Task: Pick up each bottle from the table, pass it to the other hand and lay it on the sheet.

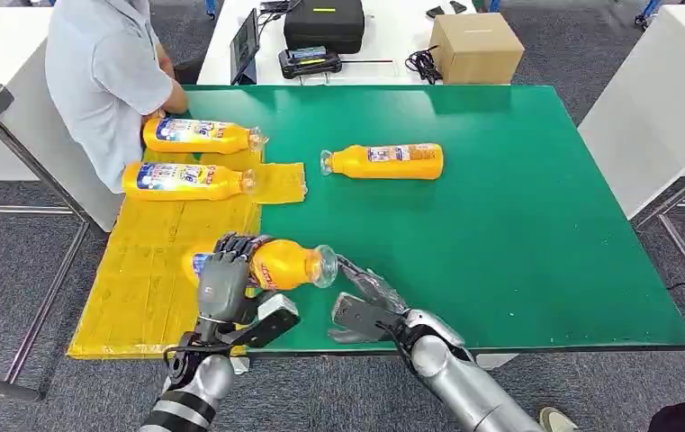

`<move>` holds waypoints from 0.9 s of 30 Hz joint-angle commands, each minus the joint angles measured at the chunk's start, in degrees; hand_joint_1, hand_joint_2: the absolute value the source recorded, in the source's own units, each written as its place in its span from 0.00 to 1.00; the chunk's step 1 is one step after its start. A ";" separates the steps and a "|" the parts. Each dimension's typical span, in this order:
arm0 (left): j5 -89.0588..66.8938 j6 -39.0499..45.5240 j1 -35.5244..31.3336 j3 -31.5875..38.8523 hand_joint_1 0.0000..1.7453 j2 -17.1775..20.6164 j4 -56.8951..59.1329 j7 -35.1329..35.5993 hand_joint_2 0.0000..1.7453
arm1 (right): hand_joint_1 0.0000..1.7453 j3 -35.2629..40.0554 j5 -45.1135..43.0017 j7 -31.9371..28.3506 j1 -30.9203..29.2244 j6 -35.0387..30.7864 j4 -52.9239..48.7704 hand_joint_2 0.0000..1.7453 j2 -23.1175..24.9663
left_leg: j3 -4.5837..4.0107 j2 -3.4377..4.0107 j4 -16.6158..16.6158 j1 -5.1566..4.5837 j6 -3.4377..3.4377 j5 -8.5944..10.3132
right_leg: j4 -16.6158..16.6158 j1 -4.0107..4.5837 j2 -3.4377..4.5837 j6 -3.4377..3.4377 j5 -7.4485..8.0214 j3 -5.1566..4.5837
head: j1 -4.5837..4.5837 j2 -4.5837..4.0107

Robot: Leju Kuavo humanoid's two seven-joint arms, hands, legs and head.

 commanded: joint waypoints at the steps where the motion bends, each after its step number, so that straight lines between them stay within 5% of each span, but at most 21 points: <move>1: -10.26 -0.09 -10.87 4.45 1.00 7.11 13.40 8.51 1.00 | 0.00 -1.95 -0.06 -0.74 -2.22 1.46 0.65 1.00 1.11 | 0.21 0.11 0.02 0.14 -0.19 -0.05 | 0.01 0.14 0.07 -0.22 -0.02 0.19 | 0.00 0.00; 9: -7.15 -0.09 -17.79 1.99 1.00 9.19 24.38 12.28 1.00 | 0.00 -0.53 -0.19 -0.82 -1.84 2.54 -1.84 1.00 1.44 | 0.18 0.13 0.06 0.14 -0.19 -0.05 | 0.08 0.12 0.08 -0.16 -0.05 0.18 | 0.02 0.00; 16: -6.98 -10.15 -23.06 -0.44 1.00 10.68 35.88 13.98 1.00 | 0.00 -0.12 -0.90 -1.00 -2.60 4.28 -1.72 1.00 1.10 | 0.11 0.01 0.03 0.11 -0.17 0.00 | 0.07 0.09 0.03 -0.14 -0.03 0.12 | 0.00 0.00; 17: -7.73 -11.57 -23.34 -1.31 0.80 10.91 36.52 14.10 1.00 | 0.00 -0.24 -0.92 -1.01 -2.50 4.23 -1.91 1.00 0.98 | 0.04 -0.02 0.02 0.08 -0.14 0.03 | 0.06 0.06 0.00 -0.10 -0.01 0.06 | 0.02 0.00; 21: -5.64 -14.29 -23.32 -0.60 0.86 10.79 36.61 12.44 1.00 | 0.00 -0.52 -1.13 -0.97 -2.29 4.61 -2.50 1.00 0.77 | 0.16 0.06 0.04 0.12 -0.17 -0.05 | 0.07 0.10 0.07 -0.14 -0.06 0.17 | 0.02 0.00; 22: -6.47 -14.41 -23.13 -1.50 0.71 10.84 36.40 13.26 1.00 | 0.00 -0.61 -1.12 -0.92 -2.11 4.68 -2.78 1.00 0.67 | 0.10 0.04 -0.01 0.06 -0.13 0.01 | 0.06 0.04 0.07 -0.09 -0.01 0.10 | 0.00 0.00; 23: -7.01 -14.50 -23.13 -2.07 0.33 10.96 36.36 13.63 1.00 | 0.00 -0.60 -1.10 -0.88 -2.14 4.79 -2.77 1.00 0.70 | 0.25 0.13 0.02 0.12 -0.19 -0.06 | 0.07 0.11 0.14 -0.16 -0.05 0.23 | 0.00 0.00; 24: -7.01 -14.50 -23.13 -2.07 0.33 10.96 36.36 13.63 1.00 | 0.00 -0.60 -1.10 -0.88 -2.14 4.79 -2.77 1.00 0.70 | 0.19 0.10 0.00 0.09 -0.16 -0.01 | 0.04 0.07 0.10 -0.12 -0.02 0.18 | 0.00 0.00; 26: -6.92 -14.98 -23.17 -2.15 0.00 10.55 36.50 14.09 1.00 | 0.00 -0.59 -1.10 -0.88 -2.17 4.79 -2.71 1.00 0.93 | 0.21 0.08 0.00 0.09 -0.17 0.00 | 0.05 0.08 0.08 -0.13 -0.02 0.19 | 0.00 0.00; 27: -6.72 -15.09 -23.16 -2.07 0.00 10.47 36.43 14.04 1.00 | 0.00 -0.60 -1.09 -0.88 -2.17 4.78 -2.71 1.00 0.97 | 0.15 0.04 0.00 0.07 -0.13 0.02 | 0.06 0.05 0.05 -0.09 -0.01 0.14 | 0.00 0.00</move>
